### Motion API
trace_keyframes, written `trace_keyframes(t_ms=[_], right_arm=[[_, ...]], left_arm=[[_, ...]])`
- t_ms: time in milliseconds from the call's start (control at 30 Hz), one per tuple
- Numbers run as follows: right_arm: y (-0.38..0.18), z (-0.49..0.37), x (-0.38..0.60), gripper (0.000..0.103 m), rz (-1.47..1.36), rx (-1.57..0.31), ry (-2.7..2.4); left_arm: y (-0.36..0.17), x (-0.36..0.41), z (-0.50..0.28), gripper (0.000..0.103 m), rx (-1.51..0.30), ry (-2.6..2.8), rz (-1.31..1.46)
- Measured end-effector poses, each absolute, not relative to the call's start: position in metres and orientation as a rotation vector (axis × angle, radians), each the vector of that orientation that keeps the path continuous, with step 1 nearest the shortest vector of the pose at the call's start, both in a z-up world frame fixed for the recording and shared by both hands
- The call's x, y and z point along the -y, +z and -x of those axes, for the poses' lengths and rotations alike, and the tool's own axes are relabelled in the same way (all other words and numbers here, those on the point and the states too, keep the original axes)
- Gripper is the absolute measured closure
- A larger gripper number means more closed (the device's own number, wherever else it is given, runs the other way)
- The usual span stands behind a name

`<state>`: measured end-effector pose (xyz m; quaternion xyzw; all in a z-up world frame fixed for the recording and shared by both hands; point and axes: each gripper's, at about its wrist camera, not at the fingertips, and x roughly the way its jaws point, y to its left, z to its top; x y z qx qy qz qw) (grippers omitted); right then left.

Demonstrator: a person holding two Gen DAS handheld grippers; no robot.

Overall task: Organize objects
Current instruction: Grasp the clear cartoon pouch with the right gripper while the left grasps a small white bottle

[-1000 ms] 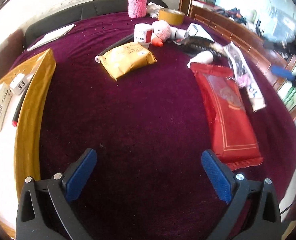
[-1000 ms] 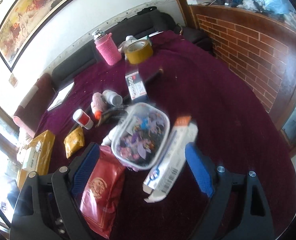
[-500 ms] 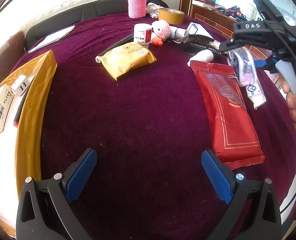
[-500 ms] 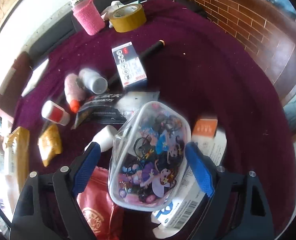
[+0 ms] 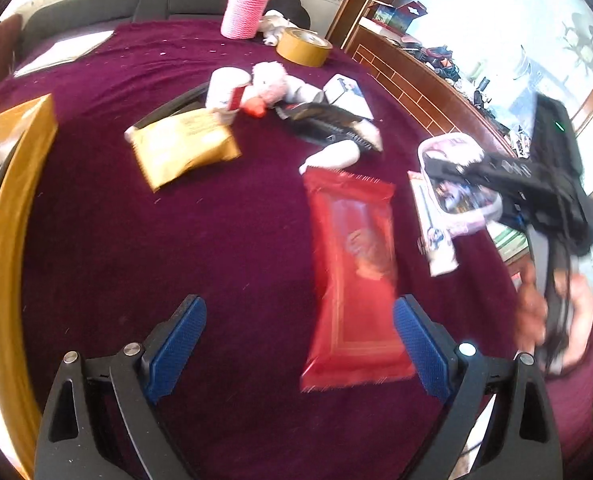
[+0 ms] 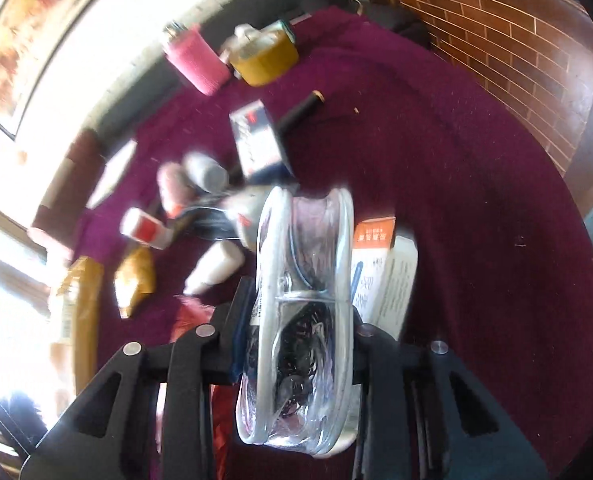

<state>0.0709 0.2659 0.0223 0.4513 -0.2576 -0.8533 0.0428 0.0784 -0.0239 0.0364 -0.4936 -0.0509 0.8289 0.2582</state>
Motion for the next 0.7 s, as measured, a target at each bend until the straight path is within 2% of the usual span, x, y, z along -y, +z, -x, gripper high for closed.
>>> trace_keyframes(t_ms=[300, 333, 367, 433, 467, 600, 700], right_arm=[[0.016, -0.1, -0.296, 0.075, -1.131, 1.065, -2.446], [0.014, -0.101, -0.298, 0.074, -1.114, 1.081, -2.443], [0.012, -0.103, -0.302, 0.074, -1.107, 1.095, -2.438], [0.004, -0.103, -0.308, 0.074, -1.091, 1.127, -2.405], [0.001, -0.103, -0.311, 0.074, -1.084, 1.143, -2.391], [-0.006, -0.101, -0.317, 0.074, -1.065, 1.164, -2.362], [-0.009, -0.099, -0.316, 0.074, -1.063, 1.16, -2.344]], left_arm=[[0.059, -0.05, -0.006, 0.012, -0.175, 2.273, 1.244], [0.057, -0.057, 0.003, 0.016, -0.175, 2.26, 1.249], [0.055, -0.065, 0.011, 0.029, -0.191, 2.244, 1.249], [0.048, -0.08, 0.024, 0.043, -0.256, 2.228, 1.259], [0.043, -0.087, 0.029, 0.046, -0.291, 2.215, 1.269], [0.021, -0.107, 0.038, 0.047, -0.415, 2.212, 1.293], [0.013, -0.115, 0.04, 0.055, -0.433, 2.23, 1.278]])
